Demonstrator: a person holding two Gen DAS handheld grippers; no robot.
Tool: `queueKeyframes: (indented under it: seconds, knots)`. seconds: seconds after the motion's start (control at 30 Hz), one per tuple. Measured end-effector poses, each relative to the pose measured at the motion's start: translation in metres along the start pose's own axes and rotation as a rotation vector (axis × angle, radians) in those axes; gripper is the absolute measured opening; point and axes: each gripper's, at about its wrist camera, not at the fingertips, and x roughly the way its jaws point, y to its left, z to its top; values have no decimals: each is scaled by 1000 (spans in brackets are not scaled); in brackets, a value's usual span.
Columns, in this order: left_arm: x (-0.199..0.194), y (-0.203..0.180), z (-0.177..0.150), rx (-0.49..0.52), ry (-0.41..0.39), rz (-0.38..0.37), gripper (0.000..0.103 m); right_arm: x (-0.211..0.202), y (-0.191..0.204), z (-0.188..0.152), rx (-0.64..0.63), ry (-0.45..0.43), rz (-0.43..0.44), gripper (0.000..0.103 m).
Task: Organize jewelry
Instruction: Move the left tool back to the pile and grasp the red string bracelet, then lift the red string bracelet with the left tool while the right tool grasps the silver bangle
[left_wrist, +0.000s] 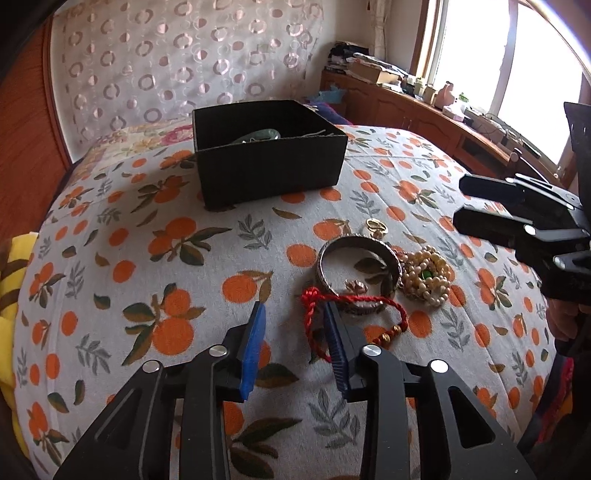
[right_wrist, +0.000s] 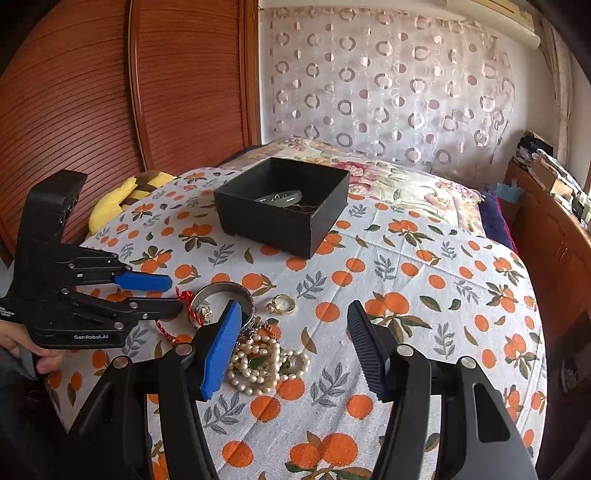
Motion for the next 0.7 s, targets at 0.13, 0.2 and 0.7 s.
queueKeyframes:
  seconds: [0.13,0.2,0.7]
  knots:
    - [3,-1,4,4,-4,10,23,3,3,-3,-8,13,8,62]
    - [4,-2,4,10,-4,12,16,4,5,-3,-11,14,11,62]
    - [-47,1,-2,-39,-127,-28,3,22,24,8,-60,31,48,53]
